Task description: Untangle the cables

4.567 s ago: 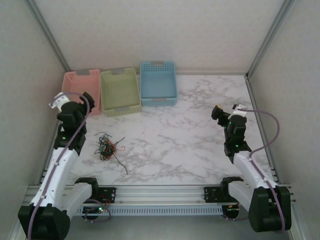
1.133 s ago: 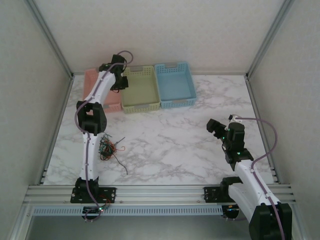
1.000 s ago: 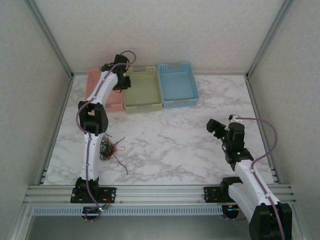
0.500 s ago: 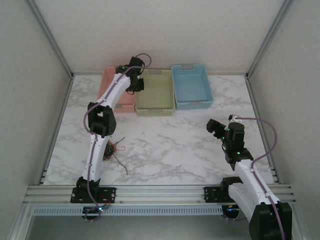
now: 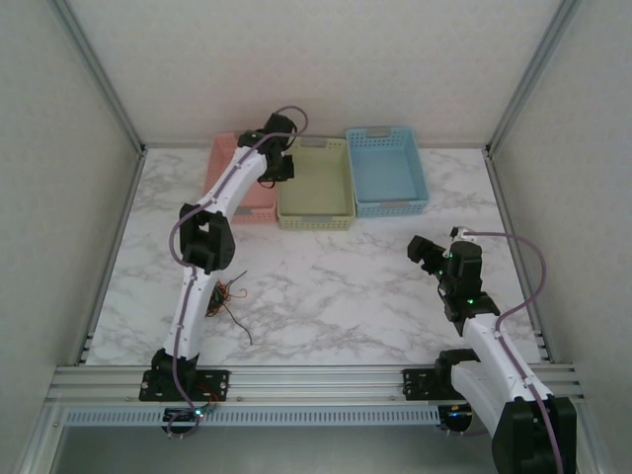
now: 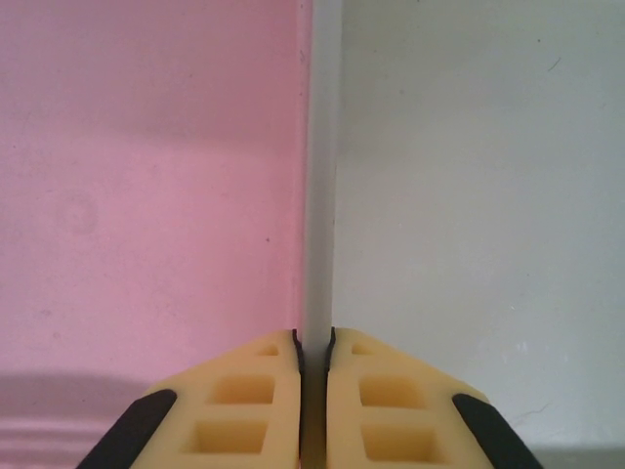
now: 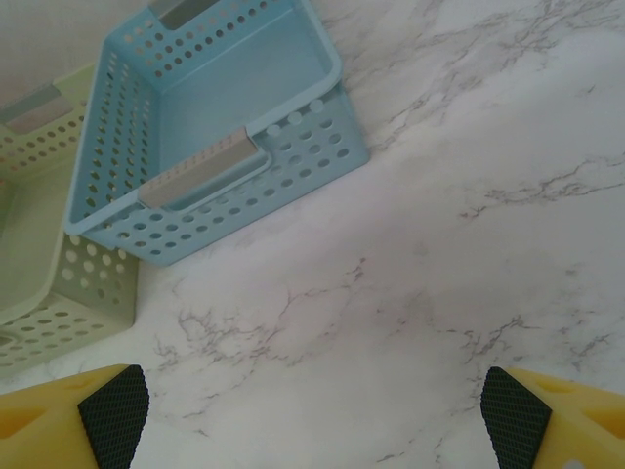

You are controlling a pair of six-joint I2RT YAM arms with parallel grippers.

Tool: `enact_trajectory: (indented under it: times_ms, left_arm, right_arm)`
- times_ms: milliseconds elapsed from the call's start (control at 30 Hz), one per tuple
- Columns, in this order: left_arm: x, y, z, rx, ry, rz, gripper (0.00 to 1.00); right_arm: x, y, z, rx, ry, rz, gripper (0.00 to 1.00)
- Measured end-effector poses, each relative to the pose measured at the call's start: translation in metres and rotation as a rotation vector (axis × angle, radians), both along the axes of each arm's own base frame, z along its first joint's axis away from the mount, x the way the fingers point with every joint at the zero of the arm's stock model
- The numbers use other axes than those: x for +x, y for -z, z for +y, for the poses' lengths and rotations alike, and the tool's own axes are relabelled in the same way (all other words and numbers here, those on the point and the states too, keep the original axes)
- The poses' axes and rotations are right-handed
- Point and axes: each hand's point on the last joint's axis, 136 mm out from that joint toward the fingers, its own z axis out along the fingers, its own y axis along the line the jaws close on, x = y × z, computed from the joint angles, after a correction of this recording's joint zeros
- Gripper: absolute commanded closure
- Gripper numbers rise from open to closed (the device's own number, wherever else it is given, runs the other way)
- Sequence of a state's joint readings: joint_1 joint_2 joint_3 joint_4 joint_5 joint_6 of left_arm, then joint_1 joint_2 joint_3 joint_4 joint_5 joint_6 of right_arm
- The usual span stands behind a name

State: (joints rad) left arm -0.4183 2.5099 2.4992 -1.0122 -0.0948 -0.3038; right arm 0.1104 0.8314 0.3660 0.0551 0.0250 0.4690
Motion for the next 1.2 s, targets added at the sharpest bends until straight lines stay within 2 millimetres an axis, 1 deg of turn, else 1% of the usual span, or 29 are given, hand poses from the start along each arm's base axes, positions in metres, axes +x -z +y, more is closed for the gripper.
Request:
enact_trajectory:
  times_ms: [33, 167, 200, 267, 300, 433, 467, 500, 567, 633, 733, 800, 833, 900, 967, 1000, 1067, 1100, 1133, 1167, 1200]
  left_arm:
    - [0.000, 0.001, -0.002, -0.001, 0.000, 0.001, 0.93]
    - [0.000, 0.013, -0.006, 0.007, 0.002, 0.013, 0.85]
    - [0.000, 0.014, -0.007, 0.008, 0.002, 0.012, 0.79]
    - [0.000, 0.014, -0.007, 0.012, 0.006, 0.012, 0.60]
    - [0.000, 0.014, -0.007, 0.012, 0.005, 0.012, 0.53]
    - [0.001, 0.013, -0.007, 0.017, 0.003, 0.008, 0.35]
    - [0.000, 0.013, -0.007, 0.018, 0.005, 0.007, 0.27]
    - [0.000, 0.011, -0.006, 0.020, 0.004, 0.004, 0.24]
    - [0.000, 0.005, -0.006, 0.016, 0.001, -0.005, 0.21]
    - [0.000, -0.009, -0.005, 0.009, -0.003, -0.025, 0.19]
    - [-0.003, -0.053, -0.002, -0.011, -0.007, -0.093, 0.19]
    - [-0.010, -0.098, 0.001, -0.037, -0.011, -0.166, 0.19]
    - [-0.016, -0.121, 0.004, -0.050, -0.013, -0.202, 0.19]
    - [-0.036, -0.162, 0.013, -0.074, -0.015, -0.265, 0.19]
    - [-0.068, -0.206, 0.028, -0.105, -0.018, -0.342, 0.19]
    - [-0.083, -0.220, 0.035, -0.115, -0.021, -0.369, 0.18]
    - [-0.121, -0.246, 0.054, -0.138, -0.028, -0.431, 0.18]
    - [-0.137, -0.252, 0.062, -0.146, -0.033, -0.453, 0.18]
    - [-0.158, -0.255, 0.074, -0.152, -0.042, -0.475, 0.18]
    - [-0.177, -0.254, 0.085, -0.155, -0.051, -0.486, 0.18]
    - [-0.190, -0.250, 0.092, -0.156, -0.058, -0.489, 0.17]
  right_arm:
    - [0.000, 0.000, 0.000, 0.000, 0.000, 0.001, 0.08]
    - [0.000, 0.000, 0.000, 0.000, 0.000, 0.001, 0.08]
    - [0.000, 0.000, 0.000, 0.000, 0.000, 0.001, 0.08]
    - [0.000, 0.001, 0.000, 0.000, 0.000, 0.002, 0.08]
    - [0.000, 0.001, 0.000, 0.000, 0.000, 0.002, 0.08]
    - [0.000, 0.001, 0.000, 0.000, 0.000, 0.002, 0.08]
    - [0.000, 0.001, 0.000, 0.000, 0.000, 0.002, 0.08]
    - [0.000, 0.001, 0.000, -0.001, 0.000, 0.002, 0.08]
    - [0.000, 0.001, 0.000, 0.000, 0.000, 0.002, 0.08]
    - [0.000, 0.001, 0.000, 0.000, 0.000, 0.002, 0.08]
    - [0.000, 0.001, 0.000, 0.000, 0.000, 0.002, 0.08]
    - [0.000, 0.001, 0.000, 0.000, 0.000, 0.002, 0.08]
    - [0.000, 0.001, 0.000, 0.000, 0.000, 0.002, 0.08]
    - [0.000, 0.001, 0.000, 0.000, 0.000, 0.002, 0.08]
    - [0.000, 0.001, 0.000, 0.000, 0.000, 0.002, 0.08]
    - [0.000, 0.000, 0.000, 0.000, -0.001, 0.001, 0.08]
    - [0.000, 0.001, 0.000, 0.000, -0.003, 0.005, 0.09]
    - [0.000, 0.002, 0.001, 0.000, -0.005, 0.010, 0.10]
    - [0.001, 0.002, 0.002, 0.002, -0.011, 0.018, 0.11]
    - [0.002, 0.002, 0.004, 0.005, -0.022, 0.025, 0.12]
    - [0.002, 0.002, 0.006, 0.009, -0.030, 0.035, 0.14]
